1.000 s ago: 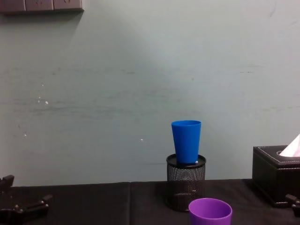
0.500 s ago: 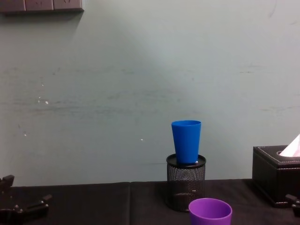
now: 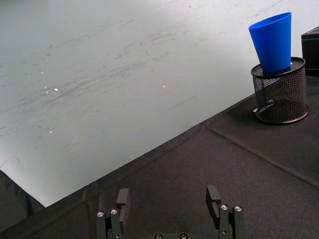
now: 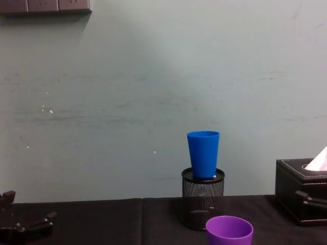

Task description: Pick up one cup with a gripper and tap it against the other cup.

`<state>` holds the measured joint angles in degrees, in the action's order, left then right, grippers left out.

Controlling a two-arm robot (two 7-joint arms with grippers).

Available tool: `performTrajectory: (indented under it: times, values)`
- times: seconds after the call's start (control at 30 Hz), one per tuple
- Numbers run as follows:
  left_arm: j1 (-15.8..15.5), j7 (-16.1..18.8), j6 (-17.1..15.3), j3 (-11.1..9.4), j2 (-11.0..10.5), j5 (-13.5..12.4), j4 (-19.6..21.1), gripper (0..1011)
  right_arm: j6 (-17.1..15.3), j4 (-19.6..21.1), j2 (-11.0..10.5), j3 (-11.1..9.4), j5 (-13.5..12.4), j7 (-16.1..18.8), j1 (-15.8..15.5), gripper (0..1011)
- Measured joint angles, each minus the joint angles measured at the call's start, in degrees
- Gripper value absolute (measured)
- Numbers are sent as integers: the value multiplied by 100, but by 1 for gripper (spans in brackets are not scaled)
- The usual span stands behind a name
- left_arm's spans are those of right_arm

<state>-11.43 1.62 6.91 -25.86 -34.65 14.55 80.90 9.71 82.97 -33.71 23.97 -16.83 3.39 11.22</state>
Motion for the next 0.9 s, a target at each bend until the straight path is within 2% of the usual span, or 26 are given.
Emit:
performTrajectory:
  times: [0.27,0.37,0.6,0.77,0.9]
  values:
    - [0,0,0,0,0,0,0,1000,110,292,-85,-175,-687,828,-366,1002]
    - [0,0,0,0,0,0,0,1000,71,404,-147,-196,-846,1083,-491,1002]
    - [0,0,0,0,0,0,0,1000,-65,563,-237,-158,-1090,1679,-696,1002]
    - [0,0,0,0,0,0,0,1000,-125,508,-213,-83,-1205,2088,-676,1002]
    - [0,0,0,0,0,0,0,1000,-197,399,-113,-32,-1255,2351,-590,1002]
